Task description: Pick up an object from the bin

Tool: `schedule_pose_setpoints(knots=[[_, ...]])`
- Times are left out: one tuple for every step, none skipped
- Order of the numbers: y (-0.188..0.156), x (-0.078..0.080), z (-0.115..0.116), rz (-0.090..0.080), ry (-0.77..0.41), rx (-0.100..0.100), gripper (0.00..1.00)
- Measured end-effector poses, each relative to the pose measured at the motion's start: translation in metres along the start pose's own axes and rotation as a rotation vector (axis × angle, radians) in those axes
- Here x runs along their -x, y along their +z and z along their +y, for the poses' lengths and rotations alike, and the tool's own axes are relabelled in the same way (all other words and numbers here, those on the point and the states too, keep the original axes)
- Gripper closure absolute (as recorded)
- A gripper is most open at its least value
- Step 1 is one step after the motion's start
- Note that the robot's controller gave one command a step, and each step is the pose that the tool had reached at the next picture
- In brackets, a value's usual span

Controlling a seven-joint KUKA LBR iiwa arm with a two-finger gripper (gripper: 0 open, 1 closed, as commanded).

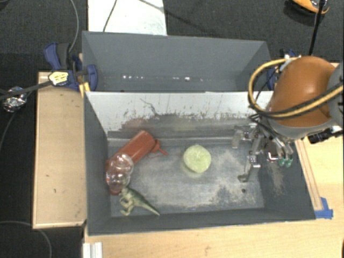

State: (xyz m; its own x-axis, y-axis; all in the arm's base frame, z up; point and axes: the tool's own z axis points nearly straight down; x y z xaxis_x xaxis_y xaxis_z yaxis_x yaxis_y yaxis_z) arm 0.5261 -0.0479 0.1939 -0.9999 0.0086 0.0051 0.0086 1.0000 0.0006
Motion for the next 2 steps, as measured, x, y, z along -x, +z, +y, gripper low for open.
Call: schedule_pose_setpoints(knots=[[-0.005,0.001,0.000,-0.008,-0.002,-0.001,0.00],[0.059,0.014,0.039,-0.011,-0.016,0.000,0.00]])
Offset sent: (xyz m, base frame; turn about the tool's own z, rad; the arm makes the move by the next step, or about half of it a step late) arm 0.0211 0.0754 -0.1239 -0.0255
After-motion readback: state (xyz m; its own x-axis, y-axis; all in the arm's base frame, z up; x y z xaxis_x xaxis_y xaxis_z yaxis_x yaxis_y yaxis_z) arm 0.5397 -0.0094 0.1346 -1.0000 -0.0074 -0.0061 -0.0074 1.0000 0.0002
